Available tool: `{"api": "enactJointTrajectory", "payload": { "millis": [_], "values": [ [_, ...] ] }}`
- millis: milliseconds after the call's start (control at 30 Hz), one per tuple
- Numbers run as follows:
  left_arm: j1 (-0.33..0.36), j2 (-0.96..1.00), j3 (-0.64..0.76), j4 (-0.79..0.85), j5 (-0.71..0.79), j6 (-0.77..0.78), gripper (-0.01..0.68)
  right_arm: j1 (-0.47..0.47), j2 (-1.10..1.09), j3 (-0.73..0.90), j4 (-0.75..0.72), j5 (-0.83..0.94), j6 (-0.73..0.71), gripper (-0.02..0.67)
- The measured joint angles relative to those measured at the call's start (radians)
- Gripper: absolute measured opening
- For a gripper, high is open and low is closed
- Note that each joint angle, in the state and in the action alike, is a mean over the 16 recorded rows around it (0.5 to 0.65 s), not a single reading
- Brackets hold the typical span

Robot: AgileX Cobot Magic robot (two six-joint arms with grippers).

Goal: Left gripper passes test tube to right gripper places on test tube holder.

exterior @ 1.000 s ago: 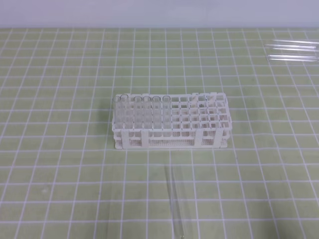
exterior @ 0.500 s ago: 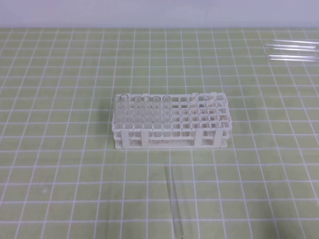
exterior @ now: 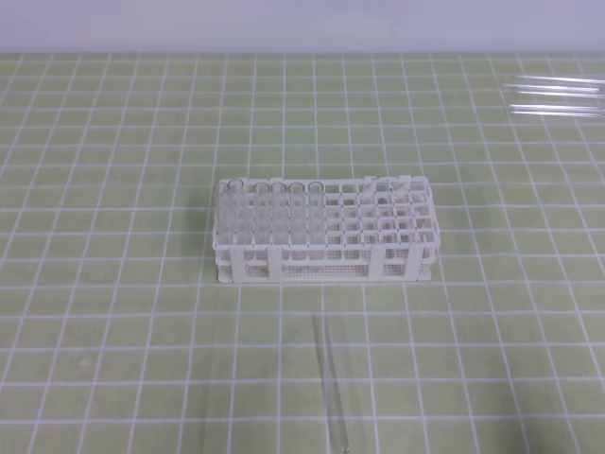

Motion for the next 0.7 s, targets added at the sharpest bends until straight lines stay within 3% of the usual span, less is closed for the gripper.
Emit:
{"api": "enactJointTrajectory", "payload": {
  "millis": [367, 700],
  "values": [
    [0.000, -0.012, 0.005, -0.046, -0.024, -0.050, 0.000, 0.000, 0.000, 0.000, 0.000, 0.000, 0.000, -0.018],
    [0.000, 0.000, 0.002, -0.284, -0.192, -0.310, -0.001, 0.000, 0.000, 0.000, 0.000, 0.000, 0.000, -0.018]
  ]
}}
